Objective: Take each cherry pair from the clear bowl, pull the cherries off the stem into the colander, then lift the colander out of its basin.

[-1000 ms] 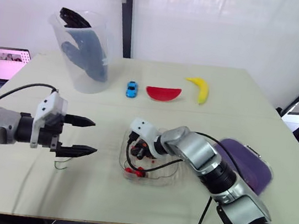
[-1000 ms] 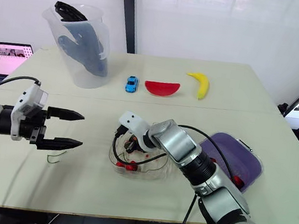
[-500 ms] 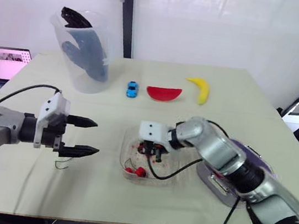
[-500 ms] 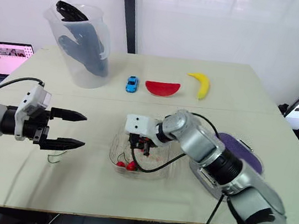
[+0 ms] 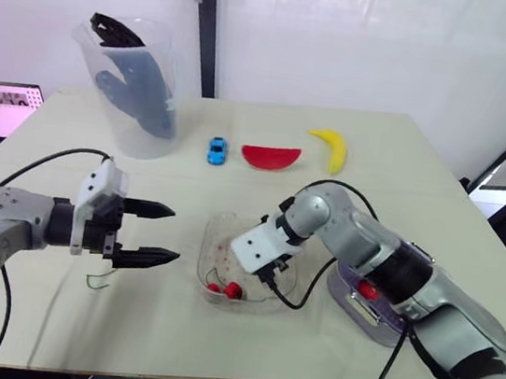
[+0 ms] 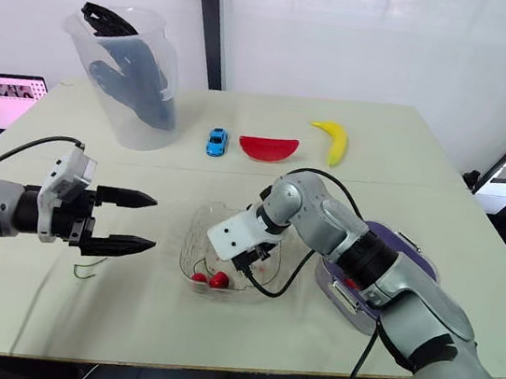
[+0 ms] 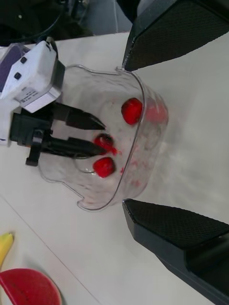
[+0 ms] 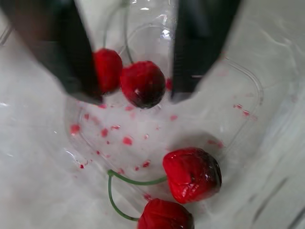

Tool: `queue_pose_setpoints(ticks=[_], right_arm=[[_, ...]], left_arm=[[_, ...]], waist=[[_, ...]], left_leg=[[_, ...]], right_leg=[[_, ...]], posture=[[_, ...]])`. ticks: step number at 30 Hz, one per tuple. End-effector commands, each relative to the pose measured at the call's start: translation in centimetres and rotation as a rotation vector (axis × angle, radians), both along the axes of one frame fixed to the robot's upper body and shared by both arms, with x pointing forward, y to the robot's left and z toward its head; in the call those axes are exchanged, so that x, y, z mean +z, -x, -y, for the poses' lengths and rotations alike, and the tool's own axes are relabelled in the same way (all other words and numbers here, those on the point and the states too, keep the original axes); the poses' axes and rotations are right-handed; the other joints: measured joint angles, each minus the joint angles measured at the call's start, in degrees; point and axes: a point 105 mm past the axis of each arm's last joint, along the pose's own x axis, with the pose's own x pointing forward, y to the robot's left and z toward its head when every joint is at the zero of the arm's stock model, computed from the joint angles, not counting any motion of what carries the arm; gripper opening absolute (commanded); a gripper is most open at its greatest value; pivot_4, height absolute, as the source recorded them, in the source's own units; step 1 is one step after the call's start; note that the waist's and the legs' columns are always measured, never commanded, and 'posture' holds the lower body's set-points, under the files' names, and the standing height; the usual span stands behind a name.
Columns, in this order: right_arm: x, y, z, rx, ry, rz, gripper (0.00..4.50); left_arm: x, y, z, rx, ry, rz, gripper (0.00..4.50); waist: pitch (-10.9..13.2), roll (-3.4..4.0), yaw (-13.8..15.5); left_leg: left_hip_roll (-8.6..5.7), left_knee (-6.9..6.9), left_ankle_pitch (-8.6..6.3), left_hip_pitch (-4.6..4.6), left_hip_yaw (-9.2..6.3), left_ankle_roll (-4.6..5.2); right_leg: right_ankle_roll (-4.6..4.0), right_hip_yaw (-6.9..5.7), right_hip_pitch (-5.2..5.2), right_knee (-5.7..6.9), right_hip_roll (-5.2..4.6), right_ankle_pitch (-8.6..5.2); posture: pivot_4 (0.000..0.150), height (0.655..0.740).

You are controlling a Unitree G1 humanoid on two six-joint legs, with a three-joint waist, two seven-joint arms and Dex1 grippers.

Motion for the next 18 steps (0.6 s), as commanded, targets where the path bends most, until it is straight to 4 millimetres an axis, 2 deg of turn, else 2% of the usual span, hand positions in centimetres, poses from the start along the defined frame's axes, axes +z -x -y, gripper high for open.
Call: queue_pose_setpoints(ticks=[1, 5, 7, 9, 14, 18], right_arm=[[3.2, 0.8, -0.7, 0.038, -0.086, 0.035, 4.33], [4.1, 1.6, -0.4, -0.026, -0.143, -0.015, 4.33], [5.1, 1.4, -0.5, -0.259, -0.295, -0.111, 4.33], [5.3, 1.2, -0.1, -0.457, -0.365, -0.183, 4.33], [4.3, 1.4, 0.2, -0.903, -0.411, -0.343, 4.33], [2.3, 2.0, 0.4, -1.003, -0.399, -0.359, 4.33]], left_arm=[[0.6, 0.3, 0.7, -0.039, 0.008, 0.015, 4.5], [0.7, 0.3, 0.6, -0.045, 0.01, 0.011, 4.5], [0.8, 0.2, 0.5, -0.048, 0.01, 0.013, 4.5], [0.8, 0.2, 0.5, -0.054, 0.007, 0.015, 4.5], [0.7, -0.1, 0.8, -0.072, 0.015, 0.017, 4.5], [1.1, -0.3, 1.2, -0.092, 0.033, 0.021, 4.5]], waist=[[0.0, 0.0, 0.06], [0.0, 0.0, 0.15], [0.0, 0.0, 0.22], [0.0, 0.0, 0.19], [0.0, 0.01, 0.13], [-0.01, 0.0, 0.28]], left_leg=[[-0.01, 0.0, 0.0, 0.0, 0.0, 0.0], [-0.01, 0.0, 0.0, 0.0, -0.02, 0.0], [0.0, 0.0, 0.0, 0.0, -0.03, 0.0], [0.0, 0.01, 0.01, -0.01, -0.04, -0.01], [-0.01, 0.01, 0.02, -0.04, -0.05, -0.03], [-0.01, 0.0, 0.02, -0.07, -0.06, -0.04]], right_leg=[[0.0, 0.0, 0.0, 0.0, -0.01, 0.0], [0.0, 0.0, 0.01, 0.0, -0.01, 0.0], [0.0, 0.0, 0.01, 0.0, -0.01, 0.0], [-0.02, 0.0, 0.0, 0.02, -0.01, 0.01], [-0.04, 0.01, -0.04, 0.03, -0.02, 0.02], [-0.05, 0.01, -0.06, 0.01, -0.04, 0.02]], posture=[[0.15, 0.74], [0.15, 0.74], [0.15, 0.74], [0.15, 0.74], [0.15, 0.74], [0.15, 0.74]])
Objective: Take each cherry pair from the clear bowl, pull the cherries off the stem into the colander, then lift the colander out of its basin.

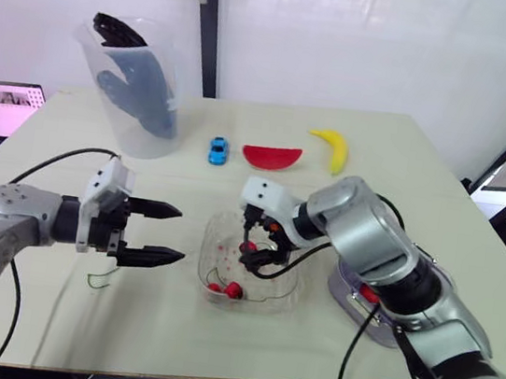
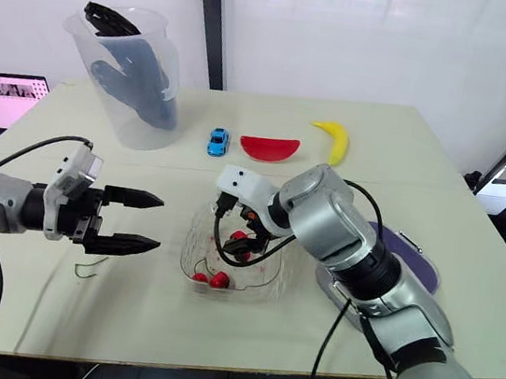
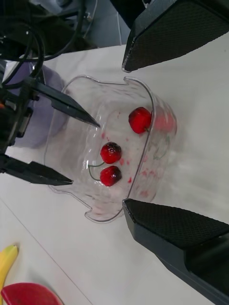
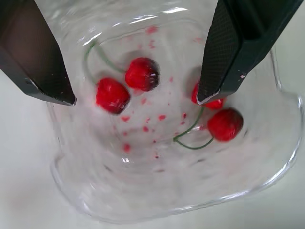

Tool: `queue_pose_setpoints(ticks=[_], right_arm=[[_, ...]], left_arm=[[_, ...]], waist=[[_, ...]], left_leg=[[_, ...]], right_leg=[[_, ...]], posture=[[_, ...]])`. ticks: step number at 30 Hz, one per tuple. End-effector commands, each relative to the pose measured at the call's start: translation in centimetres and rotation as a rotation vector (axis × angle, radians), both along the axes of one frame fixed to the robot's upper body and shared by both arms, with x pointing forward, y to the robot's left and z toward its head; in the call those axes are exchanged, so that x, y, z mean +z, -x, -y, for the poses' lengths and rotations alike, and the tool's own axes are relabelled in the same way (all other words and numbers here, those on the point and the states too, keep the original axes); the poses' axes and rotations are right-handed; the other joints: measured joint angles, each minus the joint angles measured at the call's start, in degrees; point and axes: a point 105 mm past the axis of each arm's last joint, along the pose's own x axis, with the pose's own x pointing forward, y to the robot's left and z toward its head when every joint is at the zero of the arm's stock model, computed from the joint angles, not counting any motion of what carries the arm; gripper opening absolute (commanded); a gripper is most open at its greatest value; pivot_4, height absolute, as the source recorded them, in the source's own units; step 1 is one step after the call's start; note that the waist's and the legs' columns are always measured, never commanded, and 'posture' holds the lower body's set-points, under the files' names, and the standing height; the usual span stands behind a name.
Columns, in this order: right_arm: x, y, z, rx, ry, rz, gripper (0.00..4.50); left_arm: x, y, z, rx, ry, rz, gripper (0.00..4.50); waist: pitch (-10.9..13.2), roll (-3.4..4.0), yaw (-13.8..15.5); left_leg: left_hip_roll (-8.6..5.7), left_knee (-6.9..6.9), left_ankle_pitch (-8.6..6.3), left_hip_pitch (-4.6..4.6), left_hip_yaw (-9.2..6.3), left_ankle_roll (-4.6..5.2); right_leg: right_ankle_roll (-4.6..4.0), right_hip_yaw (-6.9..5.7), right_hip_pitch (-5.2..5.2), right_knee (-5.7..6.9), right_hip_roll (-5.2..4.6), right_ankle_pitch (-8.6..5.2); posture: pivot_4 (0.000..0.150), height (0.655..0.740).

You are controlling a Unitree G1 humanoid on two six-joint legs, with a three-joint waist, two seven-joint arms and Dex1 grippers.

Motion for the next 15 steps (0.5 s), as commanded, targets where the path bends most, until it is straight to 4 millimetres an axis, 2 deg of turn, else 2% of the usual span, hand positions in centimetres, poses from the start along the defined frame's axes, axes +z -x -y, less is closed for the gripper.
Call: queue_pose_setpoints(ticks=[1, 8, 15], right_arm=[[-0.8, 0.0, 0.3, -0.076, 0.0, 0.015, 4.33], [-2.8, -0.8, 0.5, -0.183, 0.014, 0.054, 4.33], [-3.8, -0.9, 0.3, -0.214, 0.012, 0.036, 4.33]], left_arm=[[0.9, 0.0, 0.3, -0.028, 0.009, 0.035, 4.5], [1.5, 0.3, 0.5, -0.083, 0.033, 0.005, 4.5], [1.5, 0.2, 0.5, -0.075, 0.016, 0.012, 4.5]], waist=[[-0.01, -0.02, 0.14], [-0.01, -0.02, -0.21], [-0.01, -0.02, -0.35]], left_leg=[[-0.01, 0.01, 0.0, 0.0, 0.0, 0.0], [-0.07, 0.01, 0.0, -0.01, 0.0, 0.0], [-0.06, 0.01, 0.01, -0.01, 0.0, -0.01]], right_leg=[[0.0, 0.0, 0.0, 0.0, -0.01, 0.0], [0.01, -0.01, -0.03, 0.03, -0.06, 0.0], [0.01, -0.01, -0.03, 0.05, -0.06, 0.0]], posture=[[0.15, 0.74], [0.15, 0.74], [0.15, 0.74]])
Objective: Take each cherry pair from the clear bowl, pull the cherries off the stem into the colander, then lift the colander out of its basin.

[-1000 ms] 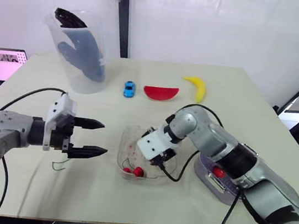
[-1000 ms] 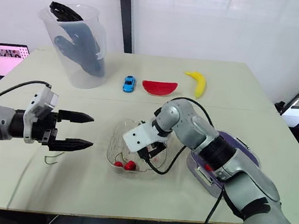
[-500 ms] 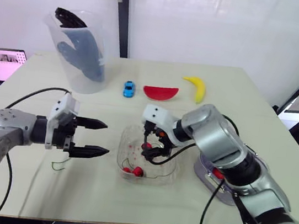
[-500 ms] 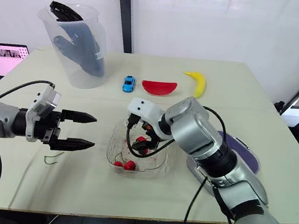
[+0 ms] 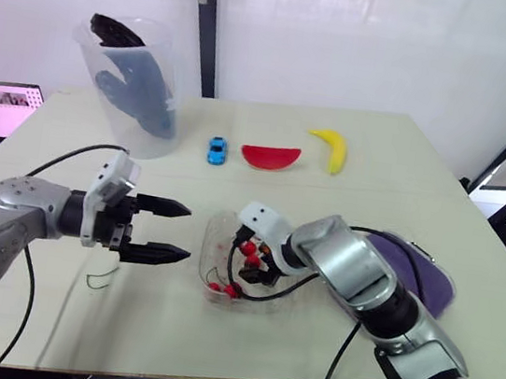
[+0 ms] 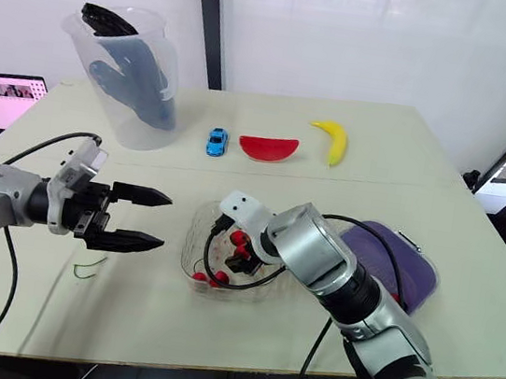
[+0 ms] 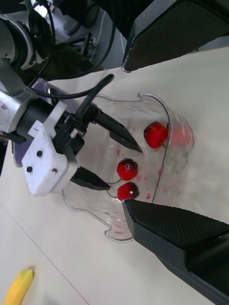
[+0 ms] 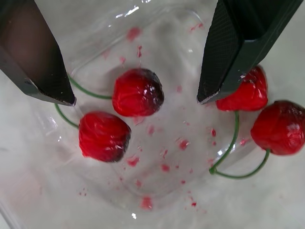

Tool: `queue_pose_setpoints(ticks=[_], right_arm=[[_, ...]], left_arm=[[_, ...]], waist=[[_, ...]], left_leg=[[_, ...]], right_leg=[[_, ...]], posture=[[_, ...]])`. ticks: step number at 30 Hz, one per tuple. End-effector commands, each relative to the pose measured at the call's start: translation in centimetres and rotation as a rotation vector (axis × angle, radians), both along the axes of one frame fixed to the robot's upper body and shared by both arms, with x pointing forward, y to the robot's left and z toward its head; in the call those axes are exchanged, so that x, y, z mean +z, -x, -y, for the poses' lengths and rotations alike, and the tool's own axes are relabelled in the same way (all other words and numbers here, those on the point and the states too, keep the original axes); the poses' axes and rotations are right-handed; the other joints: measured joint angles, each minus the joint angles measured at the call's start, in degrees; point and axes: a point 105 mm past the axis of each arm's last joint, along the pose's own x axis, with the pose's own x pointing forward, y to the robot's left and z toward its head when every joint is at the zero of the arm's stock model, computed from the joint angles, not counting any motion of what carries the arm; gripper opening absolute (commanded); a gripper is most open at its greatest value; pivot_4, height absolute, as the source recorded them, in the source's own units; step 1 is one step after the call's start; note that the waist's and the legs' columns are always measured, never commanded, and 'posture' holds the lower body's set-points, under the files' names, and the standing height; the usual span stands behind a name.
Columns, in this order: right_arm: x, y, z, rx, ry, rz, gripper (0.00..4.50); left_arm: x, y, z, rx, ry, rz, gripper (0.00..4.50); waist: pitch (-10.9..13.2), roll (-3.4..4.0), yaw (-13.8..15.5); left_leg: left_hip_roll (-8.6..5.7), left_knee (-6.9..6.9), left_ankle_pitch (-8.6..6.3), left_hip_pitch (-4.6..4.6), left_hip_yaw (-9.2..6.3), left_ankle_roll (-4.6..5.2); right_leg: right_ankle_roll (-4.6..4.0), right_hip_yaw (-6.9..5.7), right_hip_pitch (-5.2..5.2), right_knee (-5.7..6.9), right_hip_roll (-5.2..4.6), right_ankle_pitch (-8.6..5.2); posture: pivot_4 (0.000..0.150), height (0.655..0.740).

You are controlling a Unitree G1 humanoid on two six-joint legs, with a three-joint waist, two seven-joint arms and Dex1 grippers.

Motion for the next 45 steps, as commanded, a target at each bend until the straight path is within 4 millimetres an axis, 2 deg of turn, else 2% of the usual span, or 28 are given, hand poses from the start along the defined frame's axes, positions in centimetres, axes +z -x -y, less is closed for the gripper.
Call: queue_pose_setpoints(ticks=[1, 4, 7, 20, 23, 25, 30, 33, 36, 40, 42, 45], right_arm=[[0.2, -0.1, -0.2, -0.019, -0.028, 0.004, 4.33], [-0.1, -0.1, -0.3, -0.024, -0.025, 0.002, 3.54], [-0.2, 0.0, -0.6, -0.02, -0.026, 0.003, 2.25], [0.2, 0.1, -0.5, -0.006, -0.007, 0.015, 2.25], [0.1, 0.2, -0.5, -0.002, -0.004, 0.011, 1.49], [0.0, 0.4, -0.5, 0.007, -0.001, 0.008, 0.67], [1.0, 0.6, -0.7, 0.035, -0.017, 0.03, 0.67], [2.5, 0.8, -0.8, 0.077, -0.027, 0.09, 0.67], [5.1, 1.5, -0.8, 0.211, -0.058, 0.197, 0.67], [8.3, 2.2, -0.5, 0.437, -0.083, 0.455, 0.67], [9.1, 3.5, -0.4, 0.576, -0.119, 0.52, 0.67], [10.8, 4.9, -0.2, 0.782, -0.081, 0.854, 0.67]], left_arm=[[0.8, 0.0, -0.1, -0.002, -0.01, 0.038, 4.5], [0.8, 0.1, -0.2, 0.004, -0.017, 0.039, 4.5], [0.8, 0.2, -0.2, 0.009, -0.022, 0.04, 4.5], [0.9, -0.1, -0.2, 0.01, -0.02, 0.044, 4.5], [0.8, -0.2, -0.2, 0.012, -0.021, 0.044, 4.5], [0.8, -0.3, -0.2, 0.011, -0.02, 0.044, 4.5], [0.8, -0.3, -0.2, 0.007, -0.012, 0.041, 4.5], [0.8, -0.4, -0.3, 0.01, -0.009, 0.041, 4.5], [1.2, -0.6, -0.1, 0.012, 0.04, 0.031, 4.5], [2.8, -0.8, 0.4, 0.003, 0.145, 0.019, 4.5], [4.0, -0.9, 0.6, -0.005, 0.212, 0.012, 4.5], [7.0, -1.1, 0.7, -0.023, 0.347, 0.007, 4.5]], waist=[[0.0, 0.0, 0.0], [0.0, 0.0, 0.0], [0.0, 0.0, -0.01], [0.0, 0.0, -0.01], [0.0, 0.0, -0.01], [0.0, 0.0, -0.01], [0.0, 0.0, 0.02], [0.0, 0.0, 0.02], [0.0, 0.0, 0.08], [-0.01, -0.02, 0.3], [-0.01, -0.04, 0.25], [-0.01, -0.11, 0.39]], left_leg=[[0.0, 0.0, 0.0, 0.0, 0.0, 0.0], [0.0, 0.0, 0.0, 0.0, 0.0, 0.0], [0.0, 0.0, 0.0, 0.0, 0.0, 0.0], [0.0, 0.0, 0.0, 0.0, 0.0, 0.0], [0.0, 0.0, 0.0, 0.0, 0.0, 0.01], [0.0, 0.0, 0.0, 0.0, 0.0, 0.01], [0.0, 0.0, 0.0, 0.0, 0.0, 0.01], [0.0, 0.0, 0.0, 0.0, 0.0, 0.01], [0.0, 0.0, 0.0, -0.01, 0.0, 0.01], [-0.01, 0.02, -0.04, -0.01, 0.01, 0.07], [0.0, 0.03, -0.04, -0.01, 0.01, 0.08], [0.02, 0.04, -0.04, -0.02, 0.02, 0.08]], right_leg=[[0.0, 0.0, 0.0, 0.0, 0.0, 0.0], [0.0, 0.0, 0.0, 0.0, 0.0, 0.0], [0.0, 0.0, 0.0, 0.0, 0.0, 0.0], [0.0, 0.0, 0.0, 0.0, 0.0, 0.0], [0.0, 0.0, 0.0, 0.0, 0.0, 0.0], [0.0, 0.0, 0.0, 0.01, 0.0, 0.0], [0.0, 0.0, 0.0, 0.0, 0.0, 0.0], [0.0, 0.0, 0.0, 0.0, 0.0, 0.0], [0.0, -0.01, 0.0, 0.0, 0.0, 0.0], [0.02, -0.04, 0.05, -0.03, 0.0, 0.0], [0.03, -0.06, 0.05, -0.03, 0.01, 0.0], [0.03, -0.07, 0.06, -0.02, 0.05, 0.0]], posture=[[0.15, 0.74], [0.15, 0.74], [0.15, 0.74], [0.15, 0.74], [0.15, 0.74], [0.15, 0.74], [0.15, 0.74], [0.15, 0.74], [0.15, 0.74], [0.15, 0.74], [0.15, 0.74], [0.15, 0.74]])
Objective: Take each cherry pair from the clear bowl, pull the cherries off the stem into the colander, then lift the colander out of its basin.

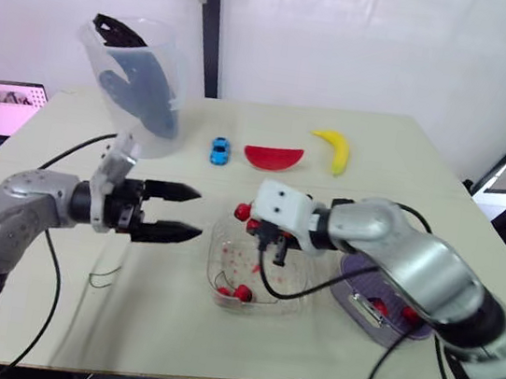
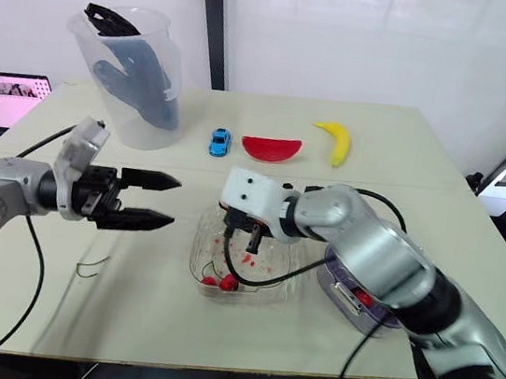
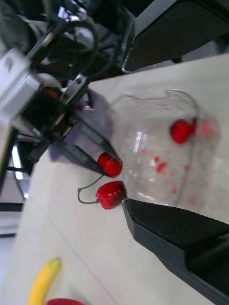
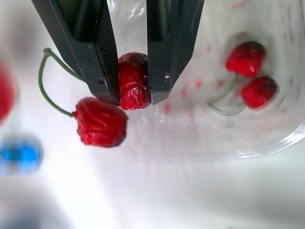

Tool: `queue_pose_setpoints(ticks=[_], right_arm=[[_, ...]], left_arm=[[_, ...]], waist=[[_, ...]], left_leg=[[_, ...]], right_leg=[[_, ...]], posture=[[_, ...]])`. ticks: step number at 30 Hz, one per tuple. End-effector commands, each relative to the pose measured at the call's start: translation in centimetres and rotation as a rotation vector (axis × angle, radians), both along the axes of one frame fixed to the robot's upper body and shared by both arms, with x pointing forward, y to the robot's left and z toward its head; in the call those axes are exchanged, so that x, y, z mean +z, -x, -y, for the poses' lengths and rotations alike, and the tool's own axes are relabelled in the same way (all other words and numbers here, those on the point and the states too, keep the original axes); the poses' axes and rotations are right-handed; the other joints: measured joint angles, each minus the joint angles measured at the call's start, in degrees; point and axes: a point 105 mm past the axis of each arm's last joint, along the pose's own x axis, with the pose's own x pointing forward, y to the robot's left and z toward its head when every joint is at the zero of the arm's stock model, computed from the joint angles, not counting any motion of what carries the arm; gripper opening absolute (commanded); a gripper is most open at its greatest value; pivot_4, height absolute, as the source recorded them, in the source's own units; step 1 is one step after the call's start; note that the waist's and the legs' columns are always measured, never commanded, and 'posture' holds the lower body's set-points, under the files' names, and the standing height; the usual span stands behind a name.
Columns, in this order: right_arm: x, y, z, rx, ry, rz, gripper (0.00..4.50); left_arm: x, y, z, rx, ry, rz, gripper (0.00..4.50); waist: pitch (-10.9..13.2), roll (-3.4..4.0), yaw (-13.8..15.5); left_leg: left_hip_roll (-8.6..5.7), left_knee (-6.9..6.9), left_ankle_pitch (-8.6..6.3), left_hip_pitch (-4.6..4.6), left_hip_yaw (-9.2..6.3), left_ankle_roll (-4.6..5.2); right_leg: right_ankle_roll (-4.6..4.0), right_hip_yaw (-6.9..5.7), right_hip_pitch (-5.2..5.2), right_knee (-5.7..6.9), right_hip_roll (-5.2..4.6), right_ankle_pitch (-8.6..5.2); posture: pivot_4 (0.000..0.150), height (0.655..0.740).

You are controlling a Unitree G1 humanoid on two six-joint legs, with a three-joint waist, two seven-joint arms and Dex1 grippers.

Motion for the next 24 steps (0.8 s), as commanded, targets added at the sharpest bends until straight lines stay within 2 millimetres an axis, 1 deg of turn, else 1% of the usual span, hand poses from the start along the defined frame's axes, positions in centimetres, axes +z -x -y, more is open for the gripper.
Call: queue_pose_setpoints(ticks=[1, 3, 5, 7, 8, 10, 12, 15, 17, 19, 24], right_arm=[[3.1, 2.2, -0.9, 0.249, -0.006, 0.404, 0.67], [2.8, 2.2, -0.8, 0.296, 0.044, 0.46, 0.67], [2.9, 2.0, -0.8, 0.314, 0.05, 0.549, 0.67], [2.3, 2.5, -0.6, 0.373, 0.095, 0.586, 0.67], [2.0, 2.5, -0.5, 0.394, 0.121, 0.611, 0.67], [1.6, 2.3, -0.3, 0.427, 0.187, 0.728, 0.67], [1.2, 1.8, -0.1, 0.445, 0.258, 0.858, 0.67], [0.2, 1.2, 0.3, 0.489, 0.344, 0.938, 0.67], [0.0, 1.2, 0.3, 0.518, 0.364, 0.976, 0.67], [-0.3, 1.8, -0.2, 0.567, 0.361, 0.982, 0.67], [-0.8, 2.0, -0.2, 0.589, 0.363, 0.956, 0.67]], left_arm=[[3.8, 0.1, -0.3, -0.007, 0.128, 0.039, 4.5], [4.4, -0.4, -0.2, -0.002, 0.153, 0.036, 4.5], [5.1, -0.9, 0.2, -0.004, 0.179, 0.033, 4.5], [5.3, -1.3, 0.7, -0.015, 0.182, 0.026, 4.5], [5.3, -1.4, 1.0, -0.023, 0.173, 0.022, 4.5], [4.8, -1.6, 1.8, -0.041, 0.13, 0.006, 4.5], [4.1, -1.8, 2.6, -0.055, 0.075, -0.005, 4.5], [3.3, -2.0, 3.6, -0.082, 0.021, -0.017, 4.5], [3.0, -2.0, 4.1, -0.096, -0.006, -0.02, 4.5], [2.0, -2.0, 4.6, -0.101, -0.09, -0.04, 4.5], [1.6, -2.4, 4.5, -0.061, -0.138, -0.066, 4.5]], waist=[[0.0, 0.0, -0.16], [0.0, 0.0, -0.51], [-0.01, -0.01, -0.39], [-0.01, -0.01, -0.24], [-0.01, -0.02, -0.19], [-0.01, -0.02, -0.12], [-0.01, -0.02, -0.1], [-0.01, -0.02, -0.09], [-0.01, -0.02, -0.1], [-0.01, -0.02, -0.29], [-0.01, -0.02, -0.33]], left_leg=[[0.0, 0.02, 0.0, 0.0, 0.01, 0.0], [0.0, 0.03, 0.01, 0.04, 0.09, -0.02], [0.01, 0.02, 0.03, 0.19, 0.12, -0.05], [0.02, 0.02, 0.04, 0.19, 0.1, -0.07], [0.02, 0.02, 0.04, 0.18, 0.1, -0.07], [0.0, 0.03, 0.03, 0.16, 0.1, -0.06], [0.0, 0.03, 0.04, 0.15, 0.1, -0.06], [-0.01, 0.03, 0.05, 0.17, 0.1, -0.08], [-0.01, 0.03, 0.05, 0.17, 0.1, -0.09], [-0.01, 0.03, 0.05, 0.16, 0.1, -0.09], [0.02, 0.02, 0.06, 0.17, 0.1, -0.1]], right_leg=[[0.0, 0.0, 0.0, 0.01, 0.0, 0.0], [0.01, 0.06, 0.0, 0.05, 0.0, 0.01], [0.01, 0.1, 0.08, 0.09, 0.04, 0.01], [0.0, 0.11, 0.09, 0.09, 0.06, 0.01], [0.0, 0.1, 0.09, 0.08, 0.06, 0.01], [0.0, 0.1, 0.08, 0.05, 0.05, 0.01], [0.0, 0.1, 0.07, 0.05, 0.05, 0.01], [0.0, 0.11, 0.07, 0.07, 0.07, 0.01], [0.0, 0.12, 0.07, 0.07, 0.09, 0.01], [0.0, 0.12, 0.06, 0.07, 0.1, 0.01], [-0.01, 0.15, 0.06, 0.08, 0.12, 0.01]], posture=[[0.15, 0.74], [0.15, 0.74], [0.15, 0.74], [0.15, 0.74], [0.15, 0.74], [0.15, 0.74], [0.15, 0.74], [0.15, 0.74], [0.15, 0.74], [0.15, 0.74], [0.15, 0.74]])
